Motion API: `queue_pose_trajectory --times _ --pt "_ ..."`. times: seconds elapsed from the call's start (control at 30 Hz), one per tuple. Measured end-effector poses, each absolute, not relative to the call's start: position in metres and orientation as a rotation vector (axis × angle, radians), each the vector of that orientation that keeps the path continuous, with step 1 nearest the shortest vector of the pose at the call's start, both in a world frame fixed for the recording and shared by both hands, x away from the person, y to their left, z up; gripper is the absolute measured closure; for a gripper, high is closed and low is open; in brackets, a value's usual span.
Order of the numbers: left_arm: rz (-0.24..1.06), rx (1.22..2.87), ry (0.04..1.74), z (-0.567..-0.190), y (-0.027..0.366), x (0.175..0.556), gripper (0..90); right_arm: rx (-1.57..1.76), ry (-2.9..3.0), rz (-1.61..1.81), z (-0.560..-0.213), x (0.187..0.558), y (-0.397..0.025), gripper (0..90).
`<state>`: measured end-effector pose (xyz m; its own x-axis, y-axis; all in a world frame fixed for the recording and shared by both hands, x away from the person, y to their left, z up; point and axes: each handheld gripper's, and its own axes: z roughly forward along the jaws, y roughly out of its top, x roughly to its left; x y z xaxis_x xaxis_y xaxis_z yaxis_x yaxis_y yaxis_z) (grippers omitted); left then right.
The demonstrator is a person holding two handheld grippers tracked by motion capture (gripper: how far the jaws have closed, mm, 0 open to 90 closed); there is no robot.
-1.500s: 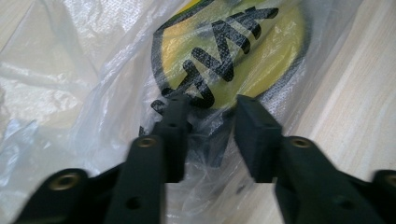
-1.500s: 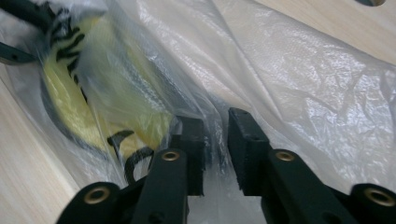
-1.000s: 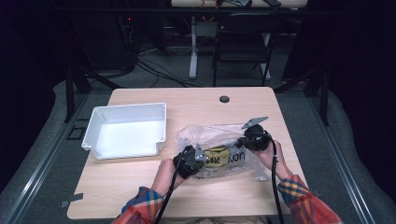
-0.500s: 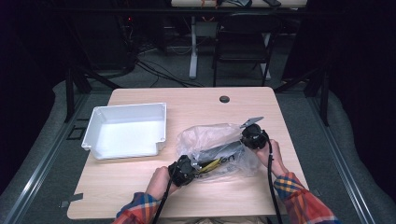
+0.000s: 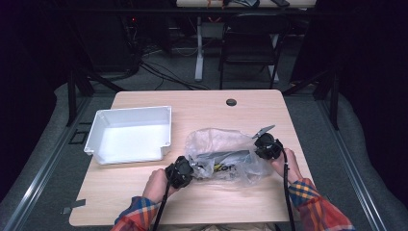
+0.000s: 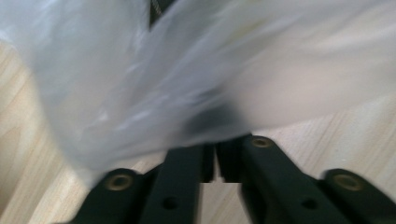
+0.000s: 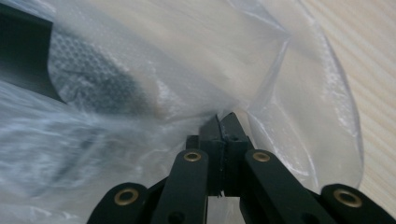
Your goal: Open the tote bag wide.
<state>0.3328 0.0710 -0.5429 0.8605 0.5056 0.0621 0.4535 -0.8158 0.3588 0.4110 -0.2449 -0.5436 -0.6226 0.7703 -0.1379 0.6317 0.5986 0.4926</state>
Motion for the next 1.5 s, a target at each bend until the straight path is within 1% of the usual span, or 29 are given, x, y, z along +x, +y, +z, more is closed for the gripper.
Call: queue_pose_trajectory --times 0.03,0.1,0.17,0.23,0.27,0.3,0.33,0.43,0.5,0.6,0.63,0.67,0.7,0.73,0.83,0.9,0.97,1.0,1.07,1.33,1.5 --pt "0.225 2.702 0.707 -0.54 0.07 0.331 76.6 1.143 2.485 0.634 -0.542 0.409 -0.244 89.3" --pt "0.218 2.687 0.708 -0.533 0.067 0.328 64.9 1.121 2.487 0.665 -0.533 0.407 -0.245 80.9" --pt "0.234 2.662 0.703 -0.524 0.066 0.324 58.7 1.111 2.489 0.704 -0.526 0.405 -0.247 73.6" --pt "0.225 2.623 0.7 -0.512 0.066 0.32 51.4 1.096 2.474 0.766 -0.515 0.399 -0.249 61.6" --pt "0.245 2.602 0.704 -0.506 0.066 0.318 47.3 1.088 2.466 0.797 -0.509 0.396 -0.25 58.4" --pt "0.263 2.574 0.705 -0.5 0.067 0.315 41.8 1.049 2.442 0.855 -0.497 0.387 -0.252 51.0" --pt "0.273 2.542 0.713 -0.493 0.067 0.313 41.8 1.049 2.442 0.855 -0.497 0.387 -0.252 51.0" --pt "0.32 2.458 0.722 -0.475 0.068 0.311 40.3 0.979 2.415 0.952 -0.479 0.367 -0.252 47.6" --pt "0.385 2.402 0.745 -0.466 0.067 0.312 38.5 0.928 2.446 0.983 -0.473 0.359 -0.252 46.6" --pt "0.438 2.354 0.794 -0.463 0.065 0.323 38.5 0.839 2.543 0.985 -0.479 0.346 -0.243 43.1" --pt "0.442 2.349 0.806 -0.464 0.064 0.327 40.4 0.827 2.555 0.94 -0.485 0.344 -0.238 42.5" --pt "0.458 2.343 0.825 -0.467 0.063 0.333 42.0 0.812 2.575 0.891 -0.49 0.344 -0.236 44.0" --pt "0.477 2.331 0.852 -0.47 0.062 0.338 49.8 0.798 2.585 0.825 -0.496 0.343 -0.233 46.4" --pt "0.468 2.331 0.873 -0.475 0.061 0.345 49.8 0.808 2.602 0.804 -0.502 0.345 -0.232 51.7" --pt "0.466 2.333 0.926 -0.49 0.06 0.362 67.1 0.84 2.591 0.75 -0.516 0.348 -0.232 72.3" --pt "0.464 2.338 0.957 -0.498 0.06 0.37 76.6 0.853 2.573 0.737 -0.52 0.348 -0.234 82.3" --pt "0.469 2.34 0.991 -0.506 0.06 0.377 81.1 0.855 2.587 0.727 -0.52 0.348 -0.237 88.5" --pt "0.472 2.347 1.011 -0.51 0.06 0.381 83.2 0.862 2.586 0.737 -0.521 0.348 -0.238 90.0" --pt "0.492 2.351 1.041 -0.515 0.06 0.385 85.5 0.863 2.591 0.728 -0.522 0.347 -0.24 90.0" --pt "0.537 2.415 1.116 -0.536 0.061 0.398 87.4 0.853 2.711 0.619 -0.547 0.341 -0.239 90.0" --pt "0.566 2.462 1.118 -0.541 0.061 0.4 87.9 0.848 2.733 0.611 -0.547 0.34 -0.241 90.0"
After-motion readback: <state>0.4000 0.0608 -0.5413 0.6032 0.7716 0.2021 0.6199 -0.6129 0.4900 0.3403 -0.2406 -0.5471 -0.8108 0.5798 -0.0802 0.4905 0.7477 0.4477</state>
